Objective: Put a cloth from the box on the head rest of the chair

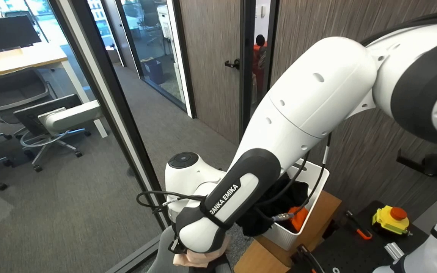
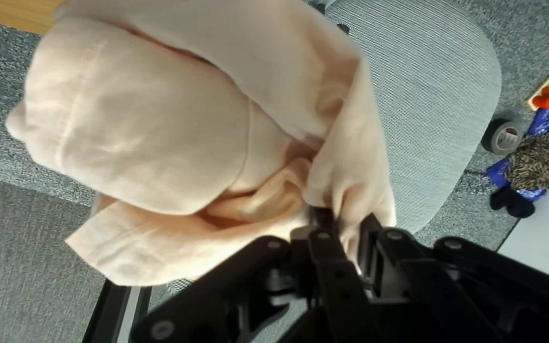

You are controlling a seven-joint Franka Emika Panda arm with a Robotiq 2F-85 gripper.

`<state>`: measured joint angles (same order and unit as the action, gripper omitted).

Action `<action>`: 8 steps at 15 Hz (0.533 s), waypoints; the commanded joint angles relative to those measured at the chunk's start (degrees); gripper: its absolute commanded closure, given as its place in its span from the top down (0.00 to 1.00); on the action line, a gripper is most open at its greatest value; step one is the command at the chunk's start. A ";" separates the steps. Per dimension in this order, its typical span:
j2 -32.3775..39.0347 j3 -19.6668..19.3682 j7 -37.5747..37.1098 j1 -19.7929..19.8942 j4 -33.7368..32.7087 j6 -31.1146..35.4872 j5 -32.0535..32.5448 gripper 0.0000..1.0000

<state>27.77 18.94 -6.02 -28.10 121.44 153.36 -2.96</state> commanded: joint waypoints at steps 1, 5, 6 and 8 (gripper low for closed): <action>1.10 -1.38 -1.51 -0.43 -2.51 -1.06 1.69 0.48; -0.99 -2.94 -2.28 -0.38 -1.92 -1.24 2.37 0.79; -1.65 -3.21 -2.44 -0.28 -1.73 -1.28 2.50 0.85; -4.03 -3.60 -2.78 0.08 -0.49 -0.70 2.49 0.99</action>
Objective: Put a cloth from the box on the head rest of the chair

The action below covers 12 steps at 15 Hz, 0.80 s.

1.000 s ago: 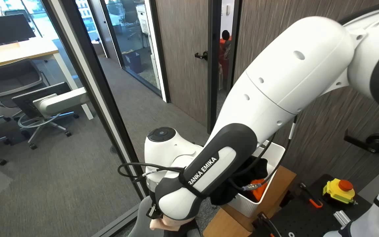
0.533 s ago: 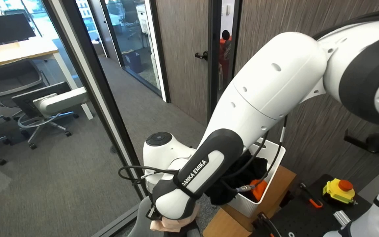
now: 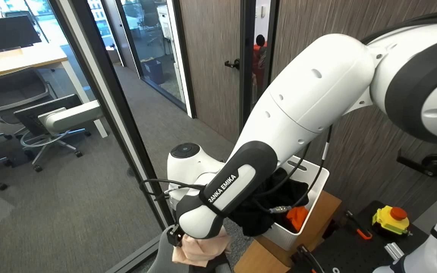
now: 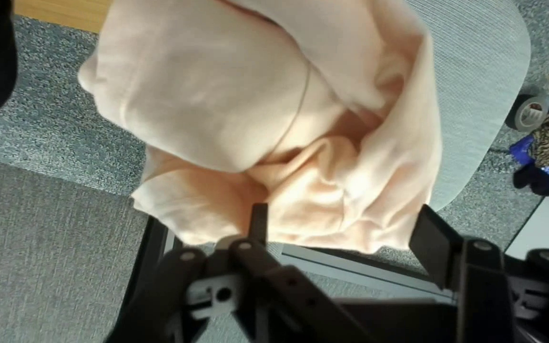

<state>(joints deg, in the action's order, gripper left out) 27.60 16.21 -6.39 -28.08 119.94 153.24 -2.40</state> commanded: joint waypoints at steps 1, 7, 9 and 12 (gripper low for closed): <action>-4.78 -0.89 -2.38 0.29 1.32 -0.68 1.84 1.00; -13.28 -2.09 -3.63 2.00 4.89 -0.71 2.60 1.00; -18.31 -3.77 -5.47 2.74 7.77 -0.58 4.61 1.00; -27.79 -6.22 -10.47 4.79 13.74 -0.93 10.97 1.00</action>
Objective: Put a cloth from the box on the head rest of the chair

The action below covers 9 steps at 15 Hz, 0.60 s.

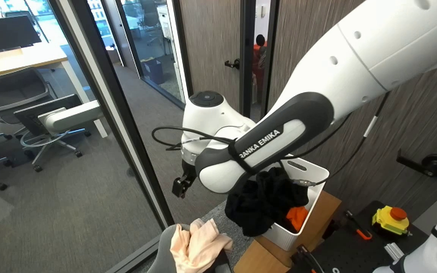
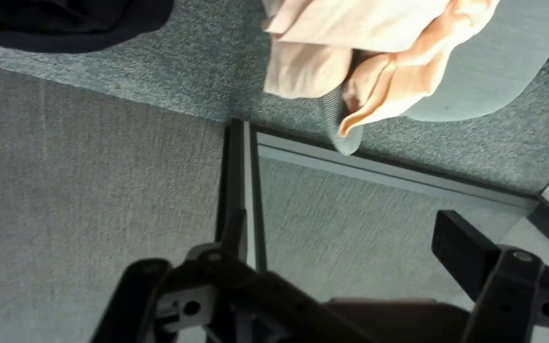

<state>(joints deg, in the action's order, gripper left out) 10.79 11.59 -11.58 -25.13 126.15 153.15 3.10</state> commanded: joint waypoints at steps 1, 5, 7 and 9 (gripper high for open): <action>-14.20 -1.93 -7.26 2.95 9.40 -1.89 7.97 1.00; -27.27 -0.18 -13.06 9.47 16.20 -11.30 13.82 1.00; -33.85 0.45 -12.93 11.86 19.30 -17.57 12.11 1.00; -40.38 -1.89 -12.91 11.20 22.19 -23.59 11.69 1.00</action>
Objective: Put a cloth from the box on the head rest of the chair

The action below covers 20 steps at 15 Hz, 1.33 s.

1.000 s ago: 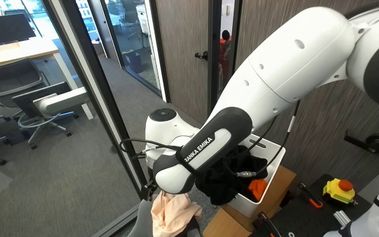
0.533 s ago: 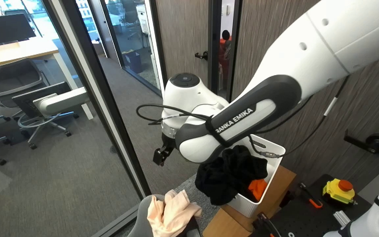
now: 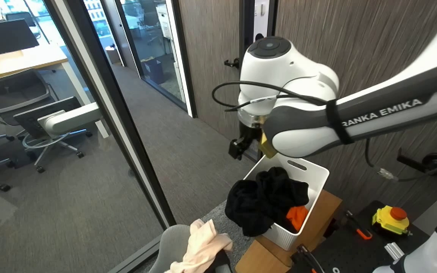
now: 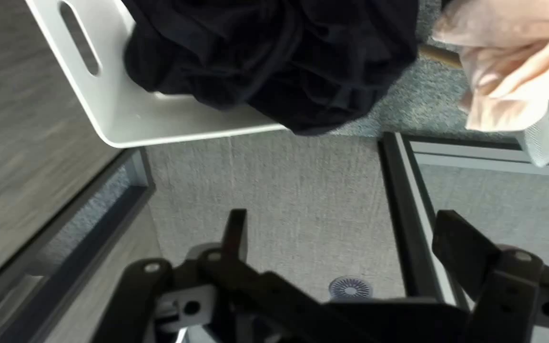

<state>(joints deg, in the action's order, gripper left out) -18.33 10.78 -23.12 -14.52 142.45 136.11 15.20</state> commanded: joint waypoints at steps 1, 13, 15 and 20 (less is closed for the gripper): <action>-14.62 -1.57 -1.20 1.12 7.31 -9.26 -0.54 1.00; -50.70 -7.20 4.29 4.92 15.02 -34.75 -6.45 1.00; -51.74 -10.45 9.62 5.44 15.36 -34.04 -9.00 1.00; -50.94 -16.88 22.89 6.10 15.34 -33.44 -14.24 1.00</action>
<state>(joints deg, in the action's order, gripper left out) -69.84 -3.35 -6.97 -9.46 157.89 102.33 4.05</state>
